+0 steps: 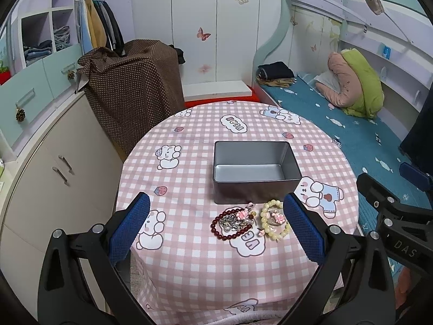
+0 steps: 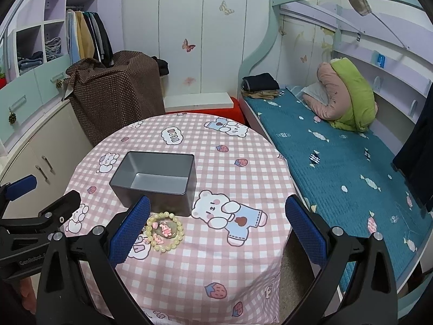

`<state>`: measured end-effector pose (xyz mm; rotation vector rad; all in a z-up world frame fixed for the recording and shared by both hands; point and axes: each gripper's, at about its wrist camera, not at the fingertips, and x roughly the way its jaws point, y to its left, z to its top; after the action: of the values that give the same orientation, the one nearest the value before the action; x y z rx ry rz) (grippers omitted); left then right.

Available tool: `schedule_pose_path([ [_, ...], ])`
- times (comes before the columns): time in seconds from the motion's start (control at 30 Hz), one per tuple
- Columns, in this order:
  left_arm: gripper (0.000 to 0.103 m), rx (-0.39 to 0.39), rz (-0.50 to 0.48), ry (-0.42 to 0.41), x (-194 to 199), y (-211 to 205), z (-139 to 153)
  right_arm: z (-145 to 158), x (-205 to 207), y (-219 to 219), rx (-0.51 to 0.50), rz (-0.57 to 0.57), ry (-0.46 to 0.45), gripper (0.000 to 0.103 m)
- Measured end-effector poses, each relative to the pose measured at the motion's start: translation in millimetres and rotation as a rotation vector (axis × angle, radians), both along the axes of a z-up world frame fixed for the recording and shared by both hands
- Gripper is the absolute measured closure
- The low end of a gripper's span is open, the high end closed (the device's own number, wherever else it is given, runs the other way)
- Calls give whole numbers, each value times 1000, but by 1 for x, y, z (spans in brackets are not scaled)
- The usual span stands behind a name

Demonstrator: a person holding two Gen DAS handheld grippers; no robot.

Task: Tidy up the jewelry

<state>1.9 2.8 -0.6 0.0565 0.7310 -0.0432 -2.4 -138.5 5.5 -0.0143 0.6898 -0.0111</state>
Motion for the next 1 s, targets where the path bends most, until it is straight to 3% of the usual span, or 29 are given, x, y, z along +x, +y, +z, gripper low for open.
schedule_pose_path([
  [1.0,5,-31,-11,24,4,4,-2,-8,7,0,17,10,41,7],
])
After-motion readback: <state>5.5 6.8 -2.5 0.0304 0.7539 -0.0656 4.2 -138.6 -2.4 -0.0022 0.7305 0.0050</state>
